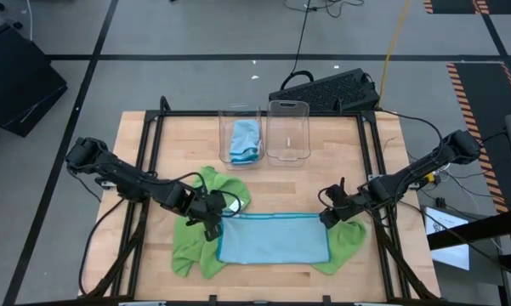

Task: Fold microfiber towels
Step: Fold the blue microfiber towel

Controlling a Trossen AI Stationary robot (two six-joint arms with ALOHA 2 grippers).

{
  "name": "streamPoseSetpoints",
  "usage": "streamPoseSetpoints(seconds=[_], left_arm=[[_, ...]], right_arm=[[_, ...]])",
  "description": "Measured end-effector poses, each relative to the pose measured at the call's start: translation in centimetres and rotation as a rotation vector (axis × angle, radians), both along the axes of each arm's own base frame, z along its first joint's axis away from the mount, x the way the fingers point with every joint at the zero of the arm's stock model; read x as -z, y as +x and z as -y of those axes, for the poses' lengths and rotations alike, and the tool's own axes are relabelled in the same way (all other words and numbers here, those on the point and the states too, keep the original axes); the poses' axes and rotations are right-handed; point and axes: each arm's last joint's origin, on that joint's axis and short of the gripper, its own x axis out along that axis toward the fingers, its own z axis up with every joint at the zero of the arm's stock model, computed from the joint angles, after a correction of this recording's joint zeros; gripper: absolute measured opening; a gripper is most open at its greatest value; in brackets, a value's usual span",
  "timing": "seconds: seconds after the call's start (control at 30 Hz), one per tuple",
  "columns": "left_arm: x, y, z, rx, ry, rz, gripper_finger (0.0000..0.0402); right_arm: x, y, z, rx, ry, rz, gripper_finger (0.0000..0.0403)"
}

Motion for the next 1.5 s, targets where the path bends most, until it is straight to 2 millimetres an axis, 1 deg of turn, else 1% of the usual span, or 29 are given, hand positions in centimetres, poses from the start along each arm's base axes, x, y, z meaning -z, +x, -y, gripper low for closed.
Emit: streamPoseSetpoints(seconds=[0.13, 0.3, 0.47, 0.67, 0.83, 0.93, 1.03, 1.17, 1.27, 1.37, 1.5], left_arm=[[0.0, 0.0, 0.1, -0.08, -0.075, -0.015, 0.0127], [0.0, -0.1, 0.3, -0.165, -0.187, -0.045, 0.0129], [-0.1, 0.1, 0.8, -0.286, -0.306, -0.046, 0.0129], [-0.8, 0.6, 2.4, -0.36, -0.458, 0.028, 0.013], [-1.1, 0.2, 4.0, -0.442, -0.582, 0.002, 0.0131], [-1.1, -0.3, 5.0, -0.506, -0.642, -0.026, 0.0147], [-1.0, -0.5, 6.1, -0.558, -0.702, -0.047, 0.0181], [0.0, -0.9, 7.6, -0.647, -0.722, -0.094, 0.0231], [1.3, -0.8, 8.6, -0.695, -0.713, -0.111, 0.0256], [2.6, -0.2, 9.1, -0.713, -0.718, -0.119, 0.0265], [3.9, 0.5, 9.3, -0.727, -0.711, -0.123, 0.0255]], right_arm=[[-0.1, -0.1, 0.0, 0.019, 0.035, -0.014, 0.0143], [-0.3, -0.6, 0.2, 0.045, 0.049, -0.037, 0.0143], [-0.9, -1.4, 0.7, 0.063, 0.057, -0.028, 0.0144], [-2.0, -2.3, 1.2, 0.075, 0.068, 0.036, 0.0144], [-2.6, -2.7, 1.4, 0.042, 0.059, 0.078, 0.0144], [-2.7, -2.8, 1.5, 0.008, 0.039, 0.093, 0.0144], [-2.7, -2.9, 1.5, -0.024, 0.016, 0.097, 0.0144], [-2.7, -2.9, 1.5, -0.067, -0.013, 0.107, 0.0144], [-2.7, -2.9, 1.5, -0.094, -0.031, 0.113, 0.0144], [-2.8, -2.9, 1.5, -0.103, -0.029, 0.117, 0.0144], [-2.9, -3.1, 1.5, -0.127, -0.011, 0.127, 0.0144]])
